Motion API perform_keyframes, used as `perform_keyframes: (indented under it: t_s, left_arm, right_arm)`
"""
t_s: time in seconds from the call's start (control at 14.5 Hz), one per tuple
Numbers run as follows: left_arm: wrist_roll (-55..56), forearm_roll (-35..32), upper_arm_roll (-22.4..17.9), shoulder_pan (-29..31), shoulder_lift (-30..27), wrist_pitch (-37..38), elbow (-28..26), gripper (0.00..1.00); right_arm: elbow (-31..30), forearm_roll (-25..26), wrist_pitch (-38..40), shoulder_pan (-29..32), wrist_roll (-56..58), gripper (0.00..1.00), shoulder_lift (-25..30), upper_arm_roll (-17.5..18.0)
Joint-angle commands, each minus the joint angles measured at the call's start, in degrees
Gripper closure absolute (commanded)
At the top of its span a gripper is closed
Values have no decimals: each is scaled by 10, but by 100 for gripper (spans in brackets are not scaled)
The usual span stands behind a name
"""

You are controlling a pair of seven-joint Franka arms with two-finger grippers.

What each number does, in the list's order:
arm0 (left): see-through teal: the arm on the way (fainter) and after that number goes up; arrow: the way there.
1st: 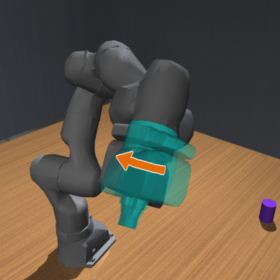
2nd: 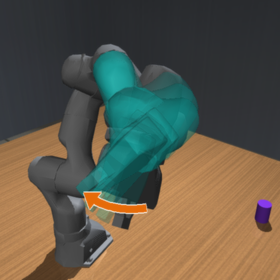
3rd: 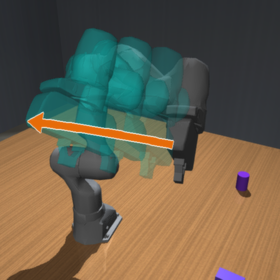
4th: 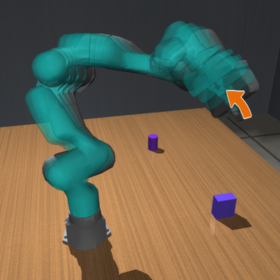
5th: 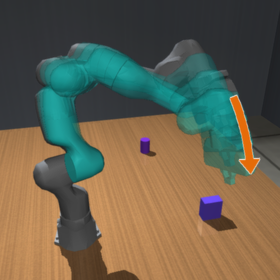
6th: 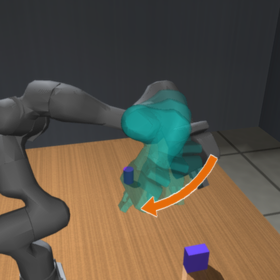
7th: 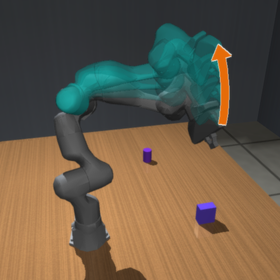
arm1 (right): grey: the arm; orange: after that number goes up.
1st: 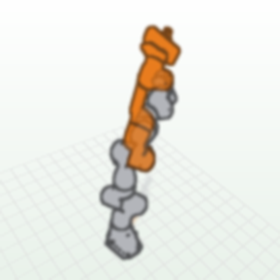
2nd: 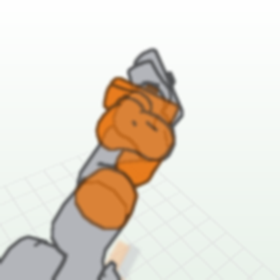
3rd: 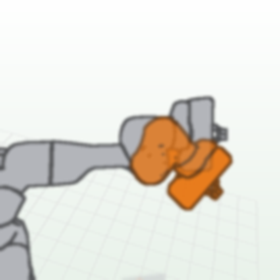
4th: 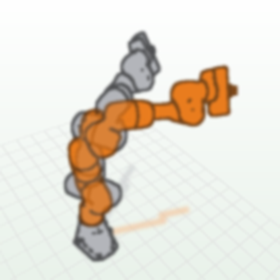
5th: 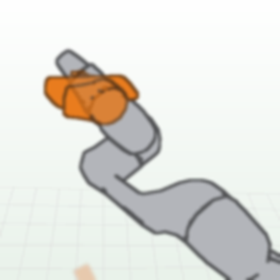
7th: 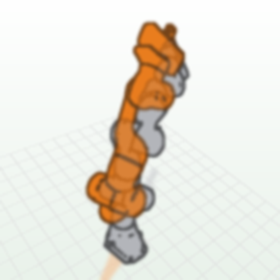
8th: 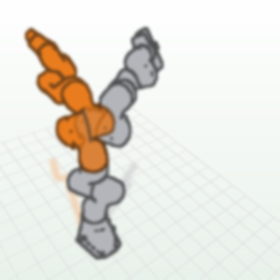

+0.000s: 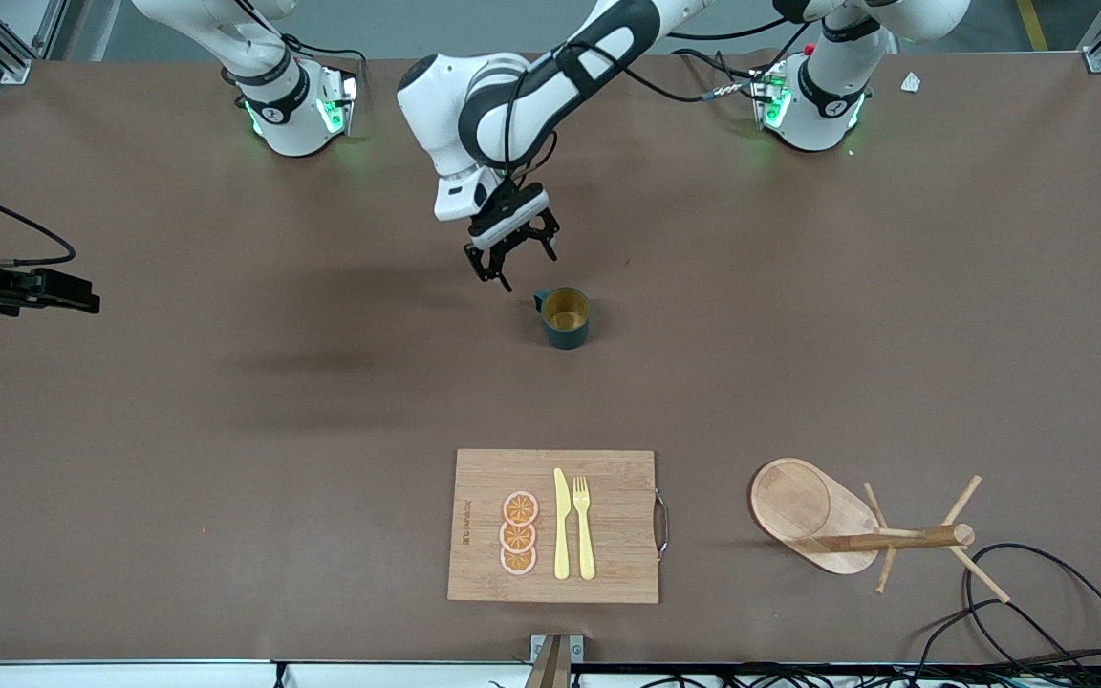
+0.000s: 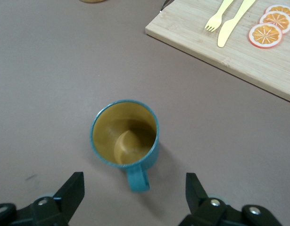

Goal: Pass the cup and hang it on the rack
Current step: 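Lower the left gripper and grasp the mug by its handle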

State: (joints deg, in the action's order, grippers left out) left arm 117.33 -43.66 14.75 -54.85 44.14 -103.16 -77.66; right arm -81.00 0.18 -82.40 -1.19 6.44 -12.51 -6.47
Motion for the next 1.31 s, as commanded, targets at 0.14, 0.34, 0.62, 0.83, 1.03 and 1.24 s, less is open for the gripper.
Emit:
perform_keyframes:
  t_s: [0.14,0.34,0.62,0.83,1.03,1.24]
  left_arm:
    - [47,-16,-21,-20,48,0,39,8]
    - [74,-16,-22,-21,59,0,39,8]
    - [98,-17,-26,-30,73,-13,39,9]
    - [127,-17,-52,-50,81,-20,44,13]
    - [138,-17,-75,-66,88,-34,44,19]
    - [140,-17,-77,-67,89,-35,44,28]
  right_arm:
    - [-24,0,14,21,-3,0,34,15]
    - [-67,0,11,20,-2,0,81,15]
    - [-112,0,11,19,-2,0,135,15]
    - [-139,1,7,18,-1,0,167,16]
    - [-153,2,0,15,2,0,188,17]
    - [-155,2,5,15,2,0,208,18]
